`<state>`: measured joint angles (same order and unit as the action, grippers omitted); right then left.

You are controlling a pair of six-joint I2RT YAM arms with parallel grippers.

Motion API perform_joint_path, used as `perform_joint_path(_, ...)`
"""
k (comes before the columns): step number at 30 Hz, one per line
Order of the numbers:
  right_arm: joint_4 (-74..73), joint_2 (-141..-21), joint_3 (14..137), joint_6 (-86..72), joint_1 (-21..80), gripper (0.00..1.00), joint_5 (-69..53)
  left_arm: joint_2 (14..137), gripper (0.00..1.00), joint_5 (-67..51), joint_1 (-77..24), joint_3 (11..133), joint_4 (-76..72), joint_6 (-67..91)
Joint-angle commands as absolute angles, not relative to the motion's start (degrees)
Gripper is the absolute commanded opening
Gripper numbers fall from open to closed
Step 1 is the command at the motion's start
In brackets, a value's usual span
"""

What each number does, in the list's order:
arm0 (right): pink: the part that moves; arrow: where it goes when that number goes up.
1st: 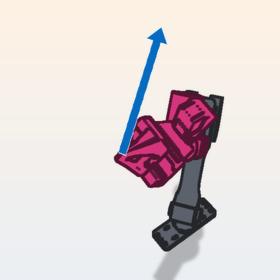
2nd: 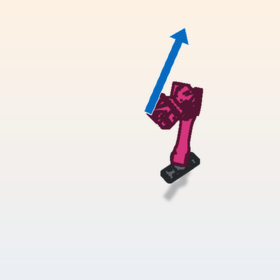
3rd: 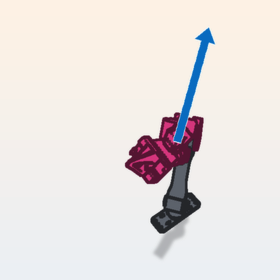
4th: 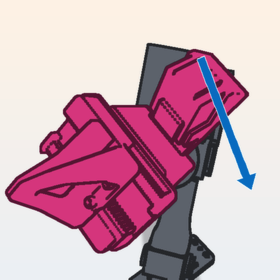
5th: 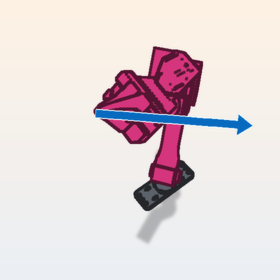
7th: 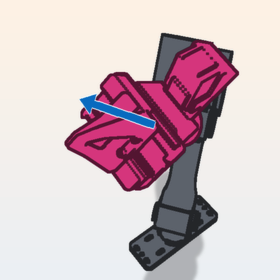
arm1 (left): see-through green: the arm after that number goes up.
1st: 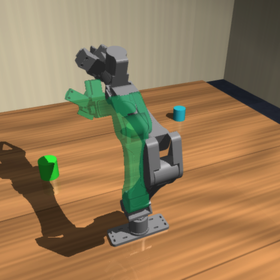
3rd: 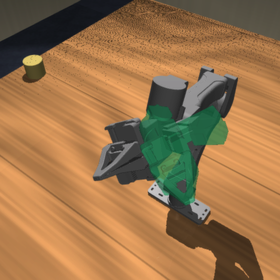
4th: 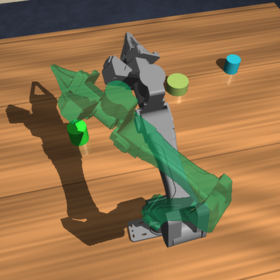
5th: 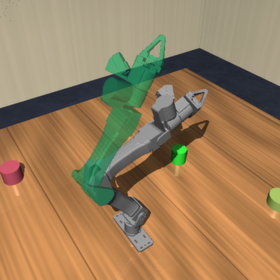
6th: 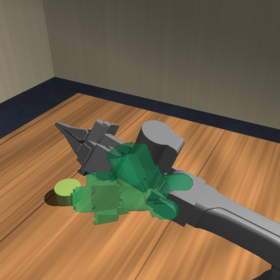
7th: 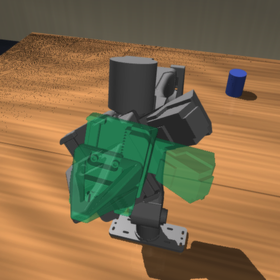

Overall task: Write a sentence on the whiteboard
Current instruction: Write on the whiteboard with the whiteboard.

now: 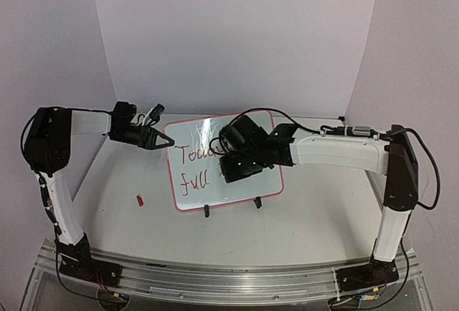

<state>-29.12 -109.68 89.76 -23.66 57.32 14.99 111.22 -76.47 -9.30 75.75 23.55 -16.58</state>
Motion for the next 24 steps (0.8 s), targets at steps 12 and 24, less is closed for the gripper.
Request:
perform_joint_path(12, -30.0, -110.2, 88.6, -25.0, 56.9, 0.0, 14.5, 113.3, 0.0, -70.8, -11.2, 76.3, 24.2, -21.2)
perform_joint_path(24, -31.7, -109.3, 87.6, -25.5, 56.9, 0.0, 15.8, 113.3, 0.0, -70.9, -11.2, 76.3, 24.3, -21.4)
